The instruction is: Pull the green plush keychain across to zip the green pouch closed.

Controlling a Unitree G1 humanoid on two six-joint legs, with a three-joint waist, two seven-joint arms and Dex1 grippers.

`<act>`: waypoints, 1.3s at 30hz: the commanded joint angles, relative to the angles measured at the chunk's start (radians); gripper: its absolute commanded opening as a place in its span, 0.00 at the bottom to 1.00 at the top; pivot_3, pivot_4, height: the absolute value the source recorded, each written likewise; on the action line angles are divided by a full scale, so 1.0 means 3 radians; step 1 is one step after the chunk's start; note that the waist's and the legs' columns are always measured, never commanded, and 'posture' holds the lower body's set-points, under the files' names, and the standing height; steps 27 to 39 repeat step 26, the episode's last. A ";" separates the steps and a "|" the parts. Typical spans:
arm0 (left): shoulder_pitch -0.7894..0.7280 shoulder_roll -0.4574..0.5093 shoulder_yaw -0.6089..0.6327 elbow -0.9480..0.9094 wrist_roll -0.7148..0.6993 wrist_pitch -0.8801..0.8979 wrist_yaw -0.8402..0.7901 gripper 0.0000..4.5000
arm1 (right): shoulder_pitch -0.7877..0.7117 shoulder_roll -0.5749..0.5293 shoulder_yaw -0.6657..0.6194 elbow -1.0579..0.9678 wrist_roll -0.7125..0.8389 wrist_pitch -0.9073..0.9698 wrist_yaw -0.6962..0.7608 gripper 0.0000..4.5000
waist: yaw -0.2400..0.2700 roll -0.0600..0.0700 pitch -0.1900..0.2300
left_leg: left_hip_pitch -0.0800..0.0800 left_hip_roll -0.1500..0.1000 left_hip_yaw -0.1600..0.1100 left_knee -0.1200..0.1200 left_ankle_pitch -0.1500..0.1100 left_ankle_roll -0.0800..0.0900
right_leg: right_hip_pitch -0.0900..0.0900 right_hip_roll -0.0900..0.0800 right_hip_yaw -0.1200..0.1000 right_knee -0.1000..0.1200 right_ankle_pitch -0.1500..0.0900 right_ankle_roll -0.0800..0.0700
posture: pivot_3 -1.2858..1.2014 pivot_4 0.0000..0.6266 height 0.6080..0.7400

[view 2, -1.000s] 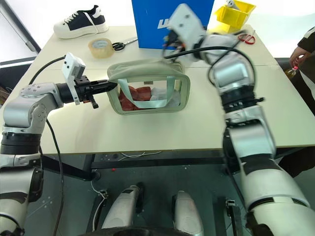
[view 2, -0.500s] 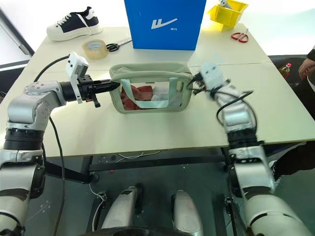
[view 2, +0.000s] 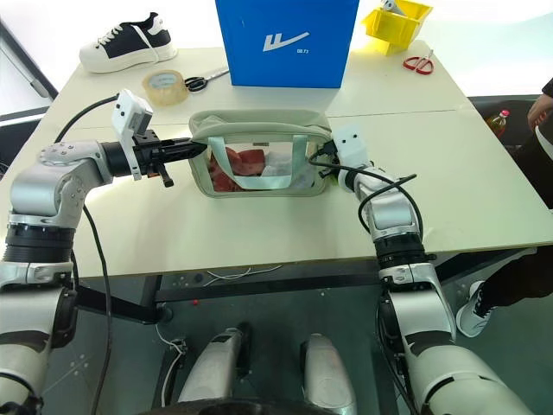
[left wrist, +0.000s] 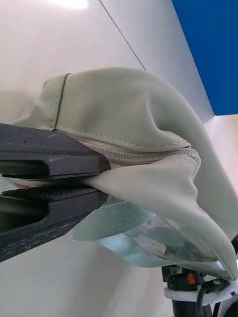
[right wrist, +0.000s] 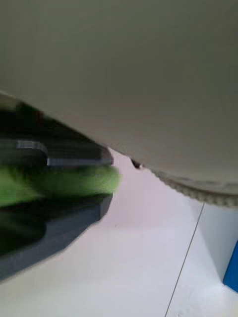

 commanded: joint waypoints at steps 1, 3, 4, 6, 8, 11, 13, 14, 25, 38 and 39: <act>0.0017 0.0058 0.0122 -0.0155 -0.0024 -0.0050 0.0018 0.00 | -0.0212 -0.0229 -0.0131 -0.0190 0.0204 0.0070 0.0325 0.58 | 0.0004 0.0000 0.0000 | 0.0000 0.0000 0.0000 0.0000 0.0000 0.0000 | 0.0000 -0.0001 0.0000 0.0000 0.0000 0.0000 | 0.52 0.24 1.00; 0.0023 0.0063 0.0126 -0.0163 -0.0025 -0.0048 0.0021 0.00 | -0.0262 -0.0380 -0.0134 -0.0196 0.0251 0.0084 0.0482 0.81 | 0.0007 0.0001 0.0000 | -0.0001 -0.0001 0.0001 0.0000 0.0000 0.0000 | 0.0000 -0.0002 0.0000 -0.0001 0.0000 0.0000 | 0.52 0.24 1.00; 0.0026 0.0071 0.0126 -0.0168 -0.0022 -0.0049 0.0019 0.00 | -0.0295 -0.0519 -0.0135 -0.0213 0.0309 0.0103 0.0685 0.94 | 0.0007 0.0001 0.0000 | -0.0001 -0.0001 0.0000 0.0000 0.0000 0.0000 | 0.0000 -0.0002 0.0000 -0.0002 0.0000 0.0000 | 0.52 0.24 1.00; 0.0027 0.0085 0.0133 -0.0179 -0.0030 -0.0035 0.0009 0.00 | -0.0353 -0.0829 -0.0121 -0.0238 0.0422 0.0083 0.1162 0.99 | 0.0014 0.0001 0.0001 | -0.0001 -0.0001 0.0000 0.0000 0.0000 0.0000 | 0.0000 -0.0002 0.0000 -0.0003 0.0000 0.0000 | 0.52 0.24 1.00; 0.0023 0.0094 0.0153 -0.0192 -0.0063 -0.0004 -0.0012 0.00 | -0.0413 -0.1099 -0.0121 -0.0229 0.0528 0.0066 0.1562 0.99 | 0.0014 0.0001 0.0001 | -0.0002 -0.0001 0.0001 0.0000 0.0000 0.0000 | 0.0000 -0.0002 0.0000 -0.0005 0.0000 0.0000 | 0.52 0.24 1.00; 0.0020 0.0138 0.0207 -0.0223 -0.0170 0.0080 -0.0113 0.24 | -0.0421 -0.1408 -0.0081 -0.0324 0.0707 0.0084 0.2140 1.00 | 0.0009 0.0001 0.0001 | -0.0002 -0.0001 0.0002 -0.0001 -0.0001 0.0001 | 0.0000 -0.0002 0.0000 -0.0006 0.0000 0.0000 | 0.52 0.24 1.00; -0.0007 0.0204 0.0304 -0.0253 -0.0295 0.0200 -0.0175 0.46 | -0.0400 -0.1550 -0.0052 -0.0455 0.0810 0.0152 0.2420 1.00 | -0.0009 0.0001 0.0001 | -0.0002 0.0000 0.0002 -0.0001 -0.0001 0.0001 | 0.0000 -0.0001 0.0000 -0.0007 0.0000 0.0000 | 0.52 0.24 1.00; -0.0015 0.0238 0.0357 -0.0259 -0.0355 0.0260 -0.0194 0.56 | -0.0386 -0.1590 -0.0044 -0.0521 0.0846 0.0182 0.2502 1.00 | -0.0016 0.0002 0.0001 | -0.0001 0.0001 0.0003 -0.0002 -0.0001 0.0001 | -0.0001 -0.0001 0.0000 -0.0007 0.0000 0.0000 | 0.52 0.24 1.00; 0.0143 0.0859 0.0923 -0.0454 -0.0737 0.0726 -0.0225 0.98 | -0.0252 -0.1577 -0.0239 -0.1401 0.1360 0.0884 0.2385 1.00 | 0.0023 0.0002 0.0002 | -0.0002 0.0006 -0.0003 -0.0002 -0.0002 0.0000 | 0.0000 -0.0011 0.0000 -0.0010 0.0000 0.0000 | 0.52 0.24 1.00; 0.0174 0.0879 0.0940 -0.0485 -0.0739 0.0720 -0.0215 0.98 | -0.0237 -0.1571 -0.0258 -0.1435 0.1382 0.0907 0.2339 1.00 | 0.0023 0.0002 0.0002 | -0.0002 0.0005 -0.0005 -0.0002 -0.0002 0.0000 | 0.0000 -0.0015 0.0000 -0.0011 0.0000 0.0000 | 0.52 0.24 1.00; 0.0174 0.0879 0.0940 -0.0485 -0.0739 0.0720 -0.0215 0.98 | -0.0237 -0.1571 -0.0258 -0.1435 0.1382 0.0907 0.2339 1.00 | 0.0023 0.0002 0.0002 | -0.0002 0.0005 -0.0005 -0.0002 -0.0002 0.0000 | 0.0000 -0.0015 0.0000 -0.0011 0.0000 0.0000 | 0.52 0.24 1.00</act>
